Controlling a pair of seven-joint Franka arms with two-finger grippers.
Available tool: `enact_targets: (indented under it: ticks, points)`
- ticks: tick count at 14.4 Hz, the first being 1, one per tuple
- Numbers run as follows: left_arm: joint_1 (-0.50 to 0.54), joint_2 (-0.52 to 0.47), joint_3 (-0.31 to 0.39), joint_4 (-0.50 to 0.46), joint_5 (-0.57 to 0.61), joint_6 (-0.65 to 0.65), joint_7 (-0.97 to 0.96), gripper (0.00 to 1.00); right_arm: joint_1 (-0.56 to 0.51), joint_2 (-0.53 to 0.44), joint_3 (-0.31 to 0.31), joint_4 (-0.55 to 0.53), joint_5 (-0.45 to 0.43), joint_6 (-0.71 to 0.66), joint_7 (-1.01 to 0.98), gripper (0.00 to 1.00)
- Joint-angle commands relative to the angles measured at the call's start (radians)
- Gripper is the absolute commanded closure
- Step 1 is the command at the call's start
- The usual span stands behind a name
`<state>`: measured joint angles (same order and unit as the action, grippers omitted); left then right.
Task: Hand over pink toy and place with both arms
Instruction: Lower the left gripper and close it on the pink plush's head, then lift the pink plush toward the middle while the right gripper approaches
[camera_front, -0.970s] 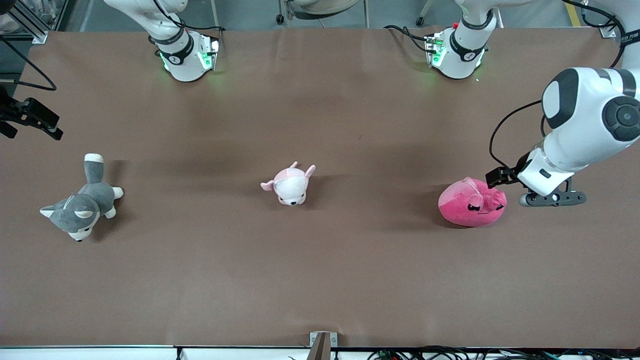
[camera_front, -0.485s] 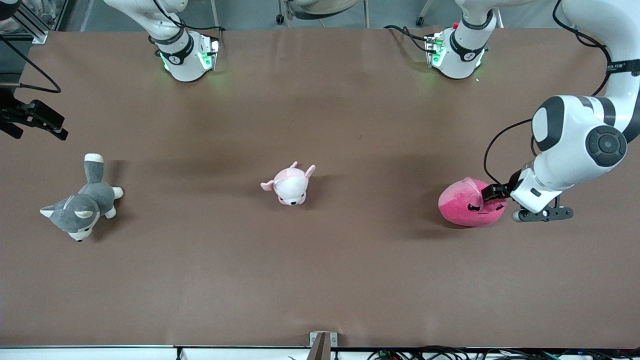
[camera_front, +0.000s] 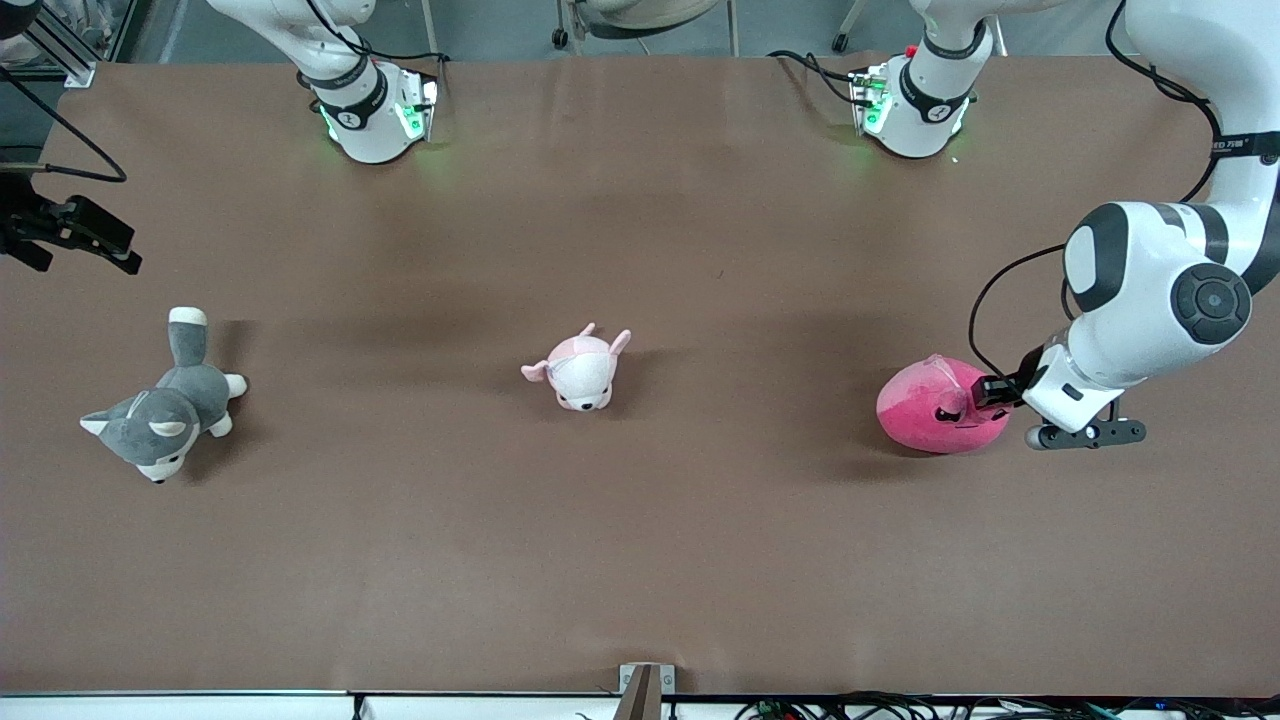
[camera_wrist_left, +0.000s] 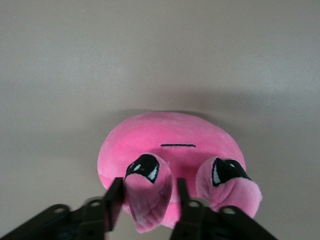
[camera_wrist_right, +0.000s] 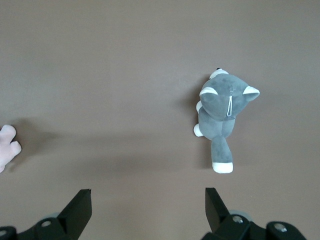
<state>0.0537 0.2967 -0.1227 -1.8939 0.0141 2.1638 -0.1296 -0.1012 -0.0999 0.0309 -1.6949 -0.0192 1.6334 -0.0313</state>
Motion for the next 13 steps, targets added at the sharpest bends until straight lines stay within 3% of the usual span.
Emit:
enact_targets:
  ticks: [1,6,9,13]
  points:
    - [-0.002,0.006,-0.003,0.01,-0.011,-0.002,-0.007,0.97,0.014,-0.004,-0.002,0.017,-0.005,-0.024,0.002,0.0]
    - [-0.011,-0.045,-0.015,0.062,-0.026,-0.066,-0.008,1.0,0.054,-0.003,-0.002,0.017,-0.002,-0.02,0.007,0.0]
    - [-0.012,-0.057,-0.081,0.183,-0.098,-0.247,-0.051,1.0,0.06,-0.001,-0.005,0.017,0.086,-0.026,0.013,0.01]
    - [-0.014,-0.054,-0.188,0.329,-0.135,-0.318,-0.131,1.0,0.083,-0.001,-0.003,0.018,0.146,-0.023,0.014,0.11]
